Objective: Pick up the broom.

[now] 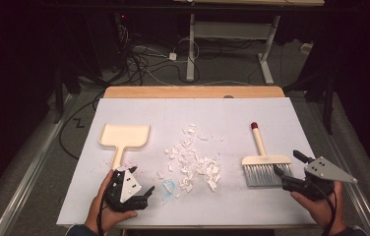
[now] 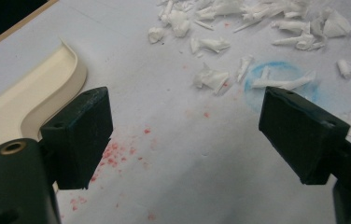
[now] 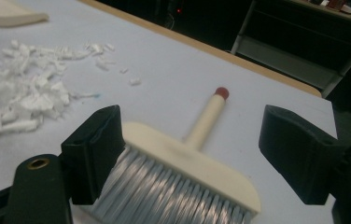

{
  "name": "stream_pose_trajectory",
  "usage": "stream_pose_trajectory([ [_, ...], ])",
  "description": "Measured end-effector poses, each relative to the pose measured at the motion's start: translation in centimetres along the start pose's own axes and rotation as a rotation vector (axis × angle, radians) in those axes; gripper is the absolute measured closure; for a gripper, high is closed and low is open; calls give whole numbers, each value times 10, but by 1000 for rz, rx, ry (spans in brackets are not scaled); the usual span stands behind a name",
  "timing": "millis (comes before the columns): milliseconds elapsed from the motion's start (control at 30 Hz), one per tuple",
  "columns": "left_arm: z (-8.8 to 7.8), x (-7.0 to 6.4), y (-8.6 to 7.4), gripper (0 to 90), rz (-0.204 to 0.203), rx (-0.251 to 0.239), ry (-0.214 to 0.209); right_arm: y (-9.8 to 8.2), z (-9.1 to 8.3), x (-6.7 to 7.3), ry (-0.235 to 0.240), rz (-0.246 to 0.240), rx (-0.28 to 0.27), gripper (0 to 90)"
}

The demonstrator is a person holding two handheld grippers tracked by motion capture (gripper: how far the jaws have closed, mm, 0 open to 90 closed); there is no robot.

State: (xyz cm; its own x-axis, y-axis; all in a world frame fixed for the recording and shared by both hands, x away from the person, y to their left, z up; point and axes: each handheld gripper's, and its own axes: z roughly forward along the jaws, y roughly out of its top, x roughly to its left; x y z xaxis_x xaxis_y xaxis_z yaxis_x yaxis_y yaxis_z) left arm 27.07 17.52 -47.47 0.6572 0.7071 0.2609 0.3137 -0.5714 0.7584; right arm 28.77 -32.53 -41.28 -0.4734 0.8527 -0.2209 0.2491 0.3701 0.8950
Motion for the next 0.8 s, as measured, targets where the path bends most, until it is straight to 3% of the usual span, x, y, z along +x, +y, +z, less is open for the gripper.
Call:
stream_pose_trajectory([
  [133, 0, -2, 1, 165, 9, 0, -1, -5, -2, 8, -4, -40, 15, 216],
  [600, 5, 0, 1, 165, 16, 16, 7, -1, 12, 3, -29, -19, 37, 205],
  [733, 6, 2, -1, 165, 17, 30, 8, 6, 27, -3, -51, -24, 70, 229],
  [767, 6, 2, -2, 165, 10, 28, 8, 8, 32, -6, -52, -6, 78, 251],
  [800, 5, 2, -2, 165, 7, 26, 7, 14, 45, -13, -39, 43, 114, 253],
])
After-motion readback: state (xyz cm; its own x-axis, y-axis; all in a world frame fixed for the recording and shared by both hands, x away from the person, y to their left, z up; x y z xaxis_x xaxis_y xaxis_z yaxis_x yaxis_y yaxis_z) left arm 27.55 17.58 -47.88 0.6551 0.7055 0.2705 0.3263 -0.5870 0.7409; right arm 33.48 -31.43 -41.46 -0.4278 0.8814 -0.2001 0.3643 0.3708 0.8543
